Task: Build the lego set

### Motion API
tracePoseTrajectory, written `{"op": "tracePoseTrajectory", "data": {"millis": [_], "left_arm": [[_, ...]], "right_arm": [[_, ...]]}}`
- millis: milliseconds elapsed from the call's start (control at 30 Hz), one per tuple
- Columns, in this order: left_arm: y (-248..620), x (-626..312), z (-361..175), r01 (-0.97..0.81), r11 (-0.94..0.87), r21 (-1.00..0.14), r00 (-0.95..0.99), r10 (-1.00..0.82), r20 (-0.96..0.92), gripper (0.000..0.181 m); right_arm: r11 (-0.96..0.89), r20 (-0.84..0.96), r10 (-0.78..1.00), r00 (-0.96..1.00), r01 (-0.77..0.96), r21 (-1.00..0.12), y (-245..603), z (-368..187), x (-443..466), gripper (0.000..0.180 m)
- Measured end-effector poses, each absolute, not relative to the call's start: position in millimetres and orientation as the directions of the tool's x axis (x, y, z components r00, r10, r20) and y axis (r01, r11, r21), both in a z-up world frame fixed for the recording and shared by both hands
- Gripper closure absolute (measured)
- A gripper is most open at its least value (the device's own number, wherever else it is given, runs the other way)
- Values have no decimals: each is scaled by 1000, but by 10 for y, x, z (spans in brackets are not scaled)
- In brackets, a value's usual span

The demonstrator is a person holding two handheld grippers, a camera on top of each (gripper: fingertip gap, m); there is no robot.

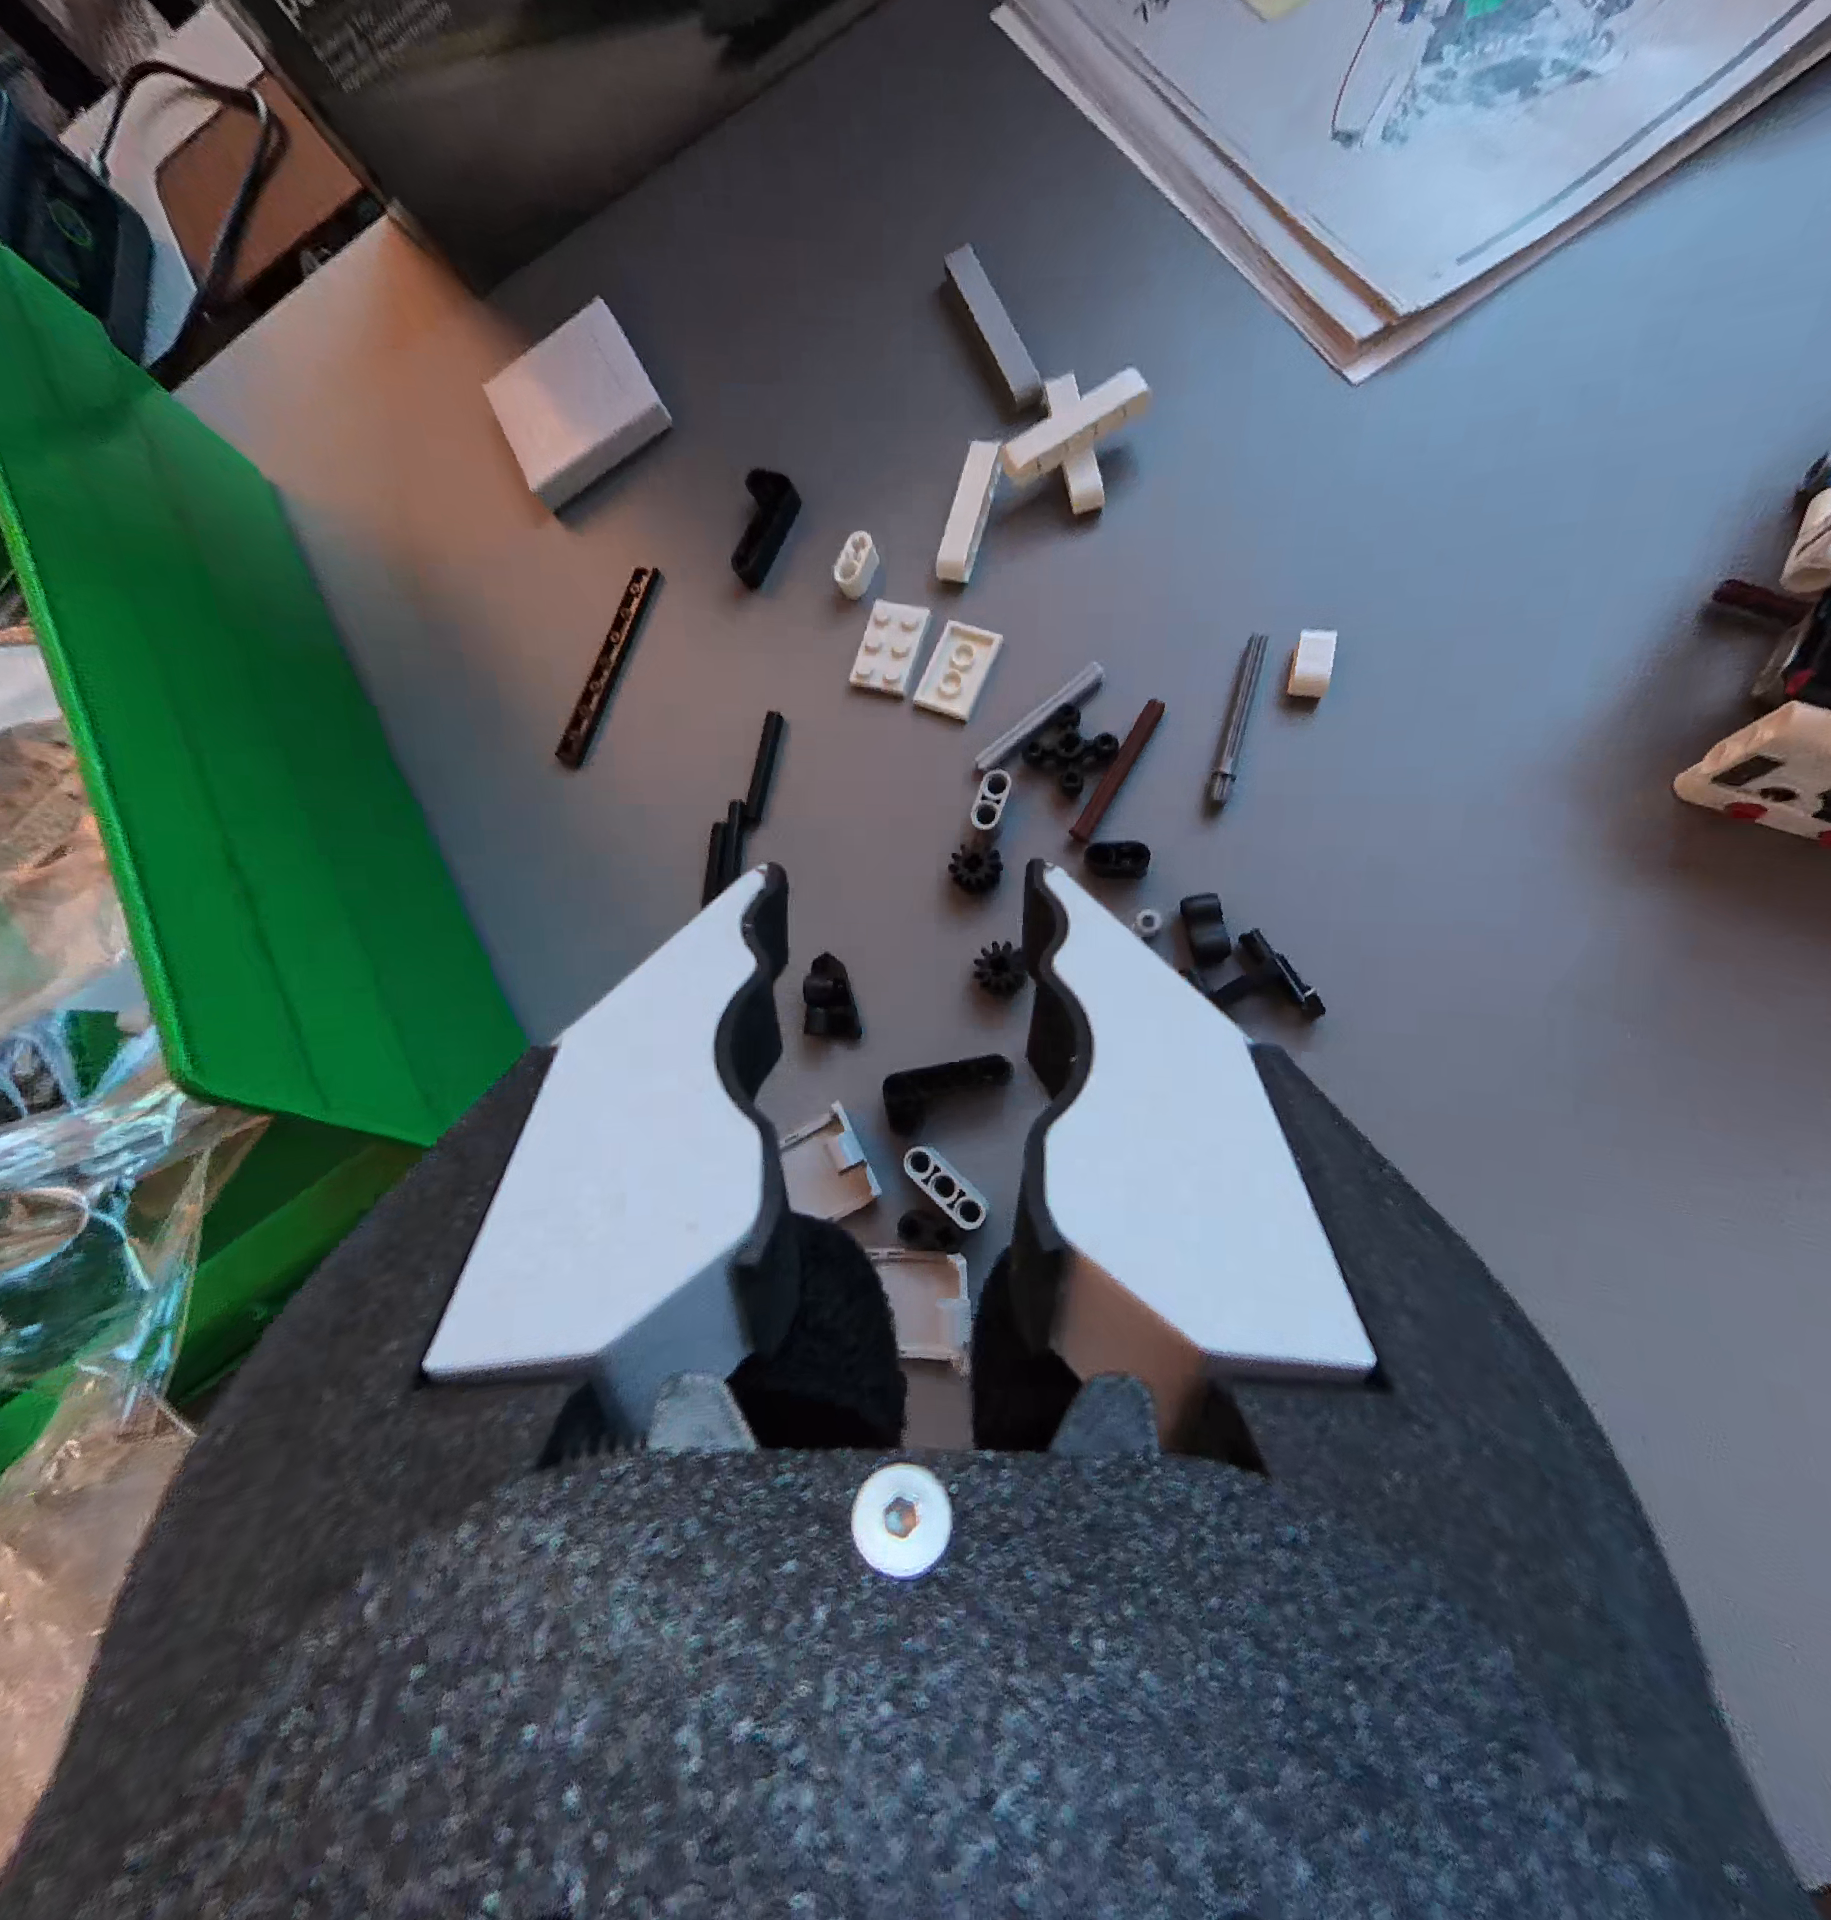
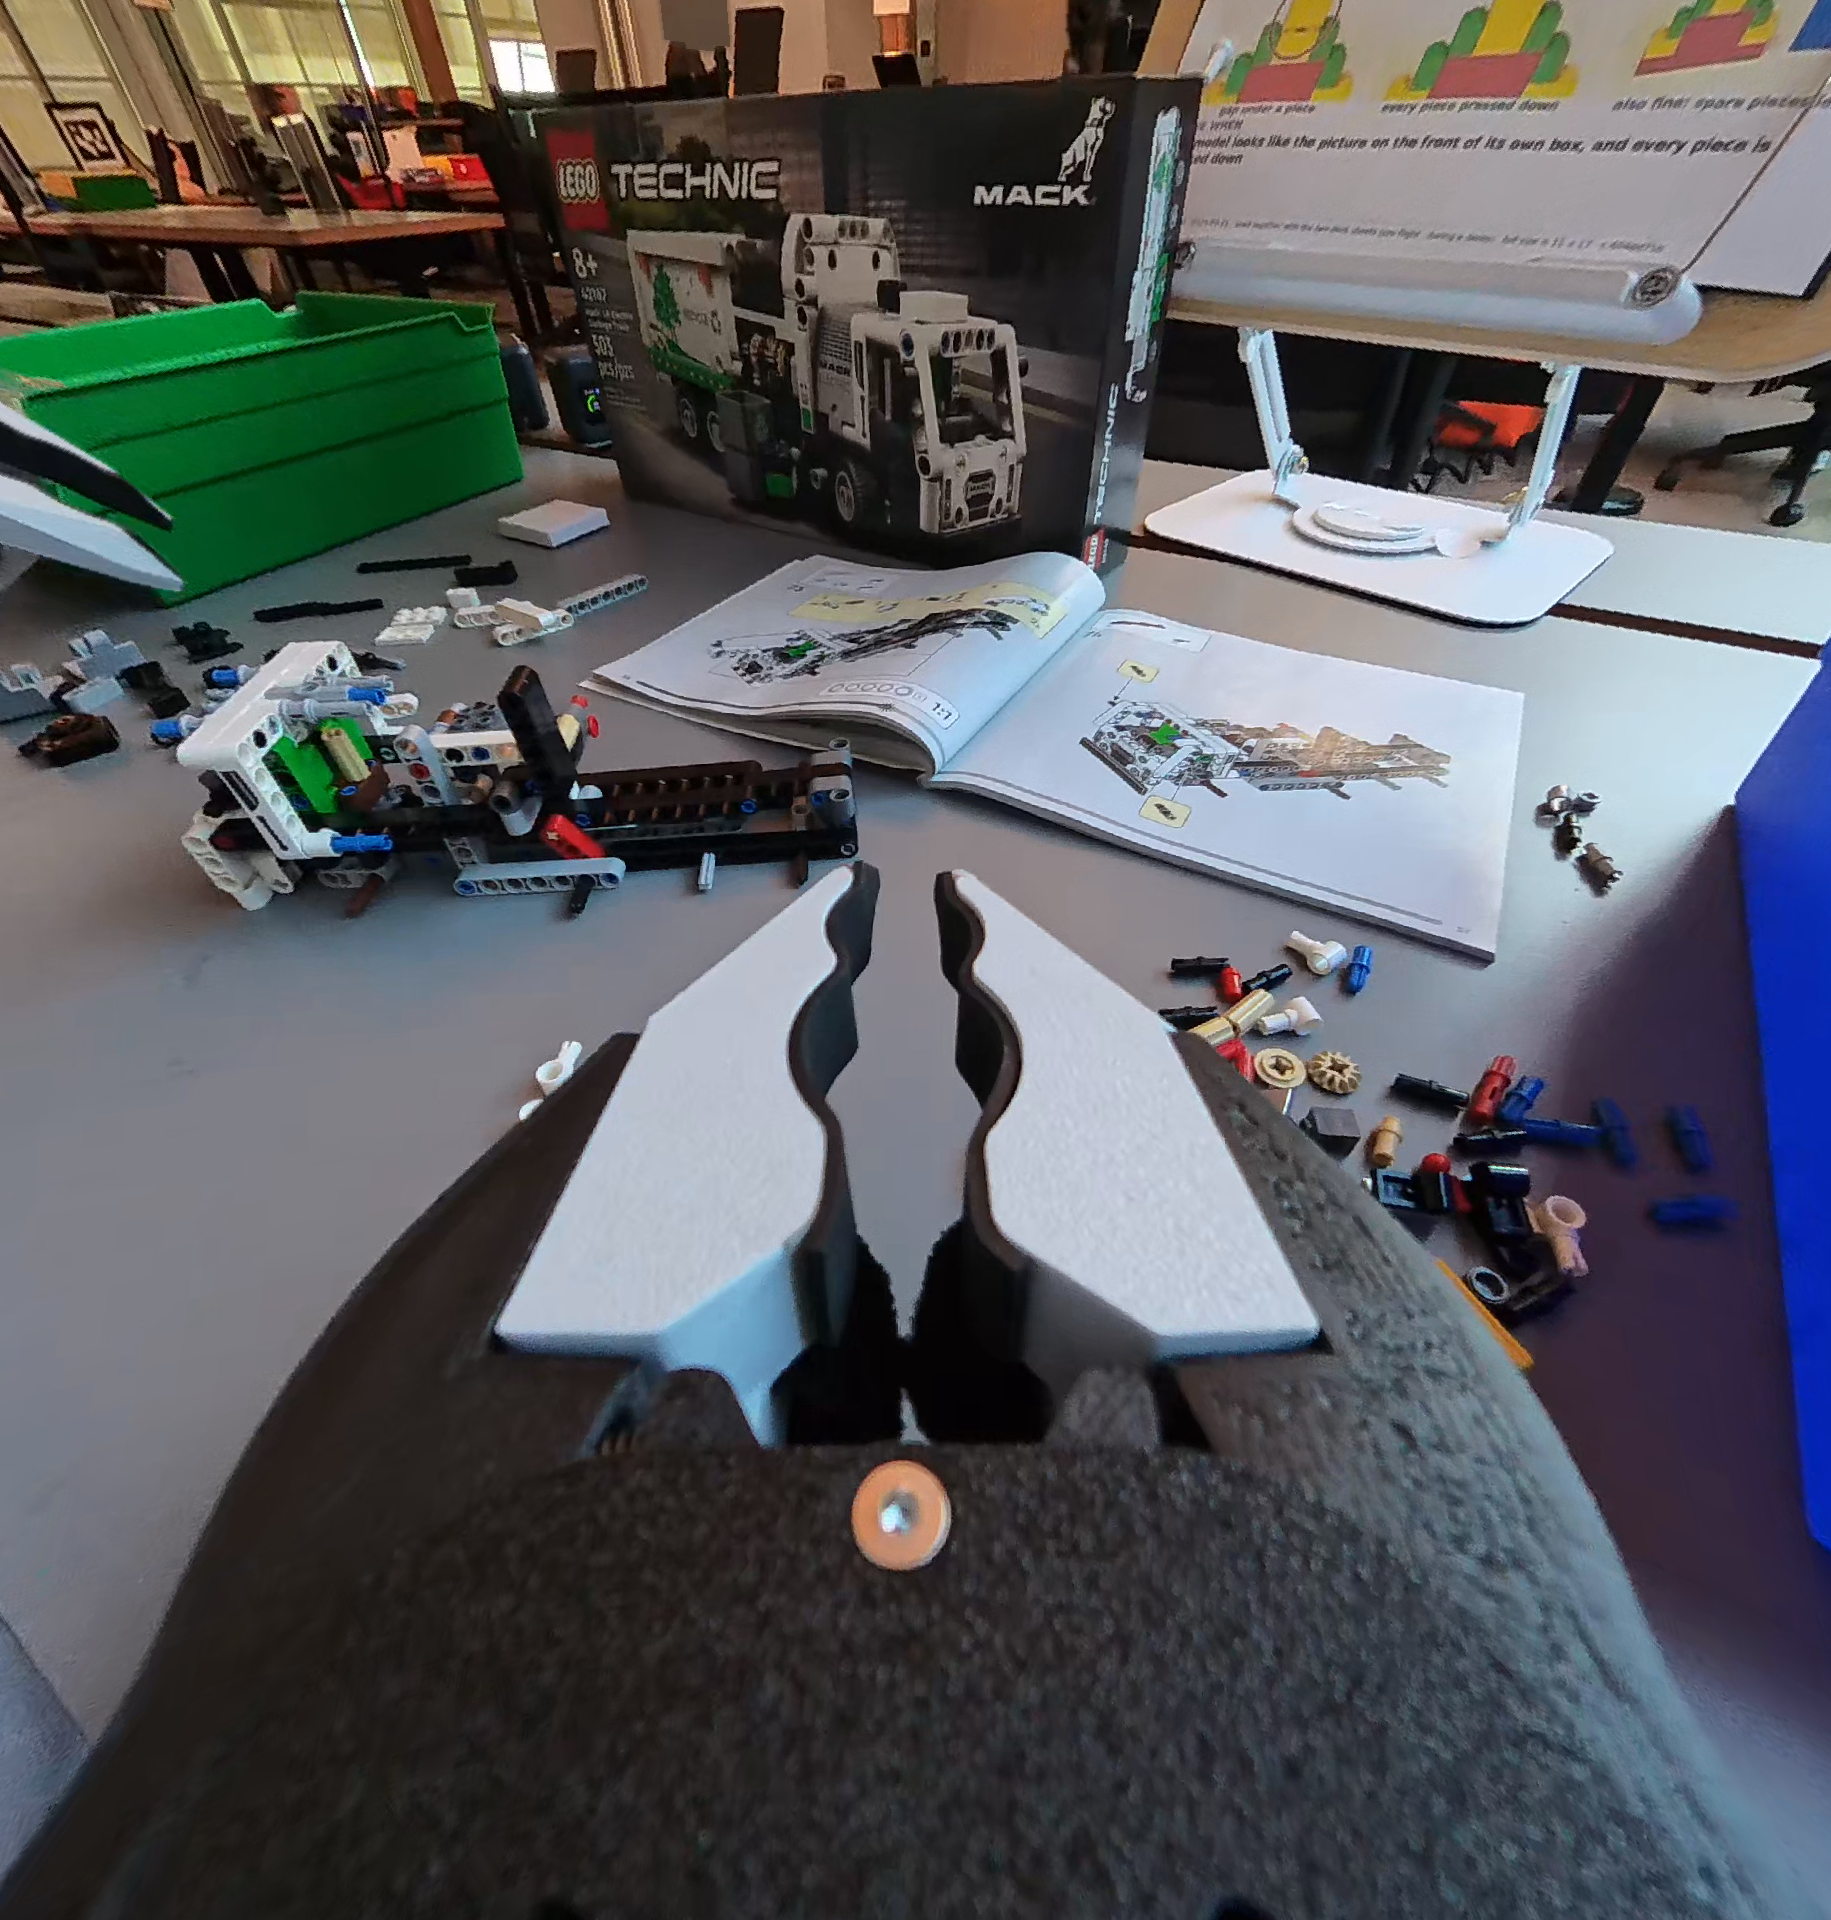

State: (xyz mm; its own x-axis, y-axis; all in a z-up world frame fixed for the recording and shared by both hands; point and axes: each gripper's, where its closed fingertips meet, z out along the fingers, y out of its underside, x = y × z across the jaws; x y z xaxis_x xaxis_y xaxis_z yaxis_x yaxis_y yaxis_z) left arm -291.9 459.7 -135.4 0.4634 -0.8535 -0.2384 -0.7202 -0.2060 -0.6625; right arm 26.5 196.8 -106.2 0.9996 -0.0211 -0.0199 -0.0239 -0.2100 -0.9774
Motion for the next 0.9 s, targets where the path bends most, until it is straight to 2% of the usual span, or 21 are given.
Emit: {"op": "tracePoseTrajectory", "data": {"millis": [233,400,567,700,833,900], "left_arm": [[4668,-2465,-1249,-674,-259,-692,431,-898,-83,138],[4910,-1928,-1336,-719,-292,-631,409,-912,-43,138],[5122,-1519,-1540,-733,-400,-550,436,-897,70,138],[5163,-1403,-1721,-734,-460,-500,466,-877,122,146],[5186,-1393,-1830,-748,-463,-475,483,-871,89,155],[5198,-1391,-1841,-755,-454,-473,484,-873,66,166]], "right_arm": [[-238,0,-21,1000,-5,-971,1987,-1102,250,169],[-258,43,-11,999,39,-965,2000,-1130,206,168],[-245,85,-10,996,79,-966,1988,-1111,174,168],[-236,115,-9,993,110,-966,1977,-1100,151,168],[-228,135,-6,991,130,-965,1967,-1090,138,168],[-221,131,-2,991,128,-967,1962,-1081,133,168]]}}
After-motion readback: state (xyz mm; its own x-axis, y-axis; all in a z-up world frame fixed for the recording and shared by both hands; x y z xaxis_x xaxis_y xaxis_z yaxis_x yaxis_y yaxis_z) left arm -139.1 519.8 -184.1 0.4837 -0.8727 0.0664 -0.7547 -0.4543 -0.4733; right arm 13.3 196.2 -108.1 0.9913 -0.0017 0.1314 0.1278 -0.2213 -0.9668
